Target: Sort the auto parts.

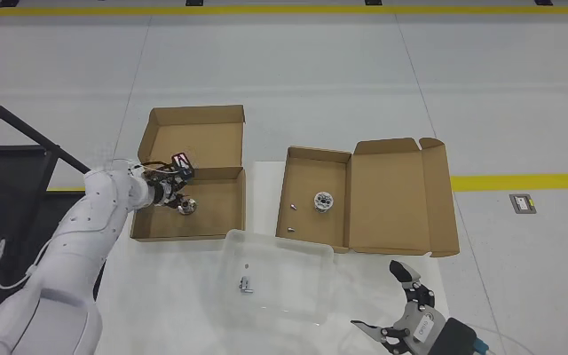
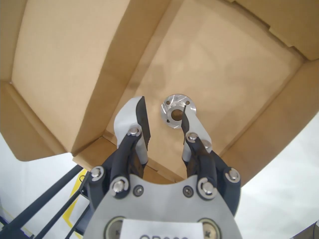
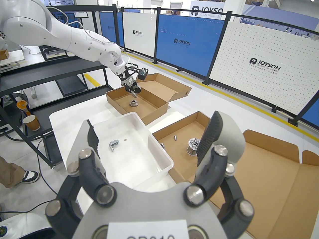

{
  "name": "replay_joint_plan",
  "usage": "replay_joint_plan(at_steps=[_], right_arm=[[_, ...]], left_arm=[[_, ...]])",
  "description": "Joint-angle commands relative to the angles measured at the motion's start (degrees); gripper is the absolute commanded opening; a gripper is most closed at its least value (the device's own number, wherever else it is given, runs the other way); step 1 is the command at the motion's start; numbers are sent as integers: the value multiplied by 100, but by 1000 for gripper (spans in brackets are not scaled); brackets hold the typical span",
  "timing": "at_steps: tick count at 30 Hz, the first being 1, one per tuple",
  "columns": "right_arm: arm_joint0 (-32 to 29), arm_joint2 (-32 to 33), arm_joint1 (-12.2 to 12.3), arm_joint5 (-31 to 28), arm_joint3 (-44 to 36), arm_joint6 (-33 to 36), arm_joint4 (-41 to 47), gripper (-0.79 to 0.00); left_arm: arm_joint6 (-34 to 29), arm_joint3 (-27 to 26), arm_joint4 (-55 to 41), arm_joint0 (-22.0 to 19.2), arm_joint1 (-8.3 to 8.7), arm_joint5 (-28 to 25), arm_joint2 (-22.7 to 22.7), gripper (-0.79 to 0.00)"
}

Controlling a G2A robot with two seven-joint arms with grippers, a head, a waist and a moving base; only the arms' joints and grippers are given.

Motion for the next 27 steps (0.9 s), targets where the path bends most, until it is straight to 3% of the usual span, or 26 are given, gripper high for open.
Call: replay_joint_plan(at_steps=[1,5,12,18,27], right_arm=[[-1,0,0,0,0,0,0,0],[-1,0,0,0,0,0,0,0],[-1,0,0,0,0,0,0,0],[-1,0,0,0,0,0,0,0],[-1,0,0,0,0,0,0,0]], left_arm=[[278,-211,147,-30,93,-341,15,-446],[684,-783,517,15,319,-716,24,-440],[892,-1933,692,482,849,-727,-252,-443],[572,-3238,138,1226,1365,-727,-811,-446],[-275,-5713,-1129,2542,2247,-727,-1507,-443]])
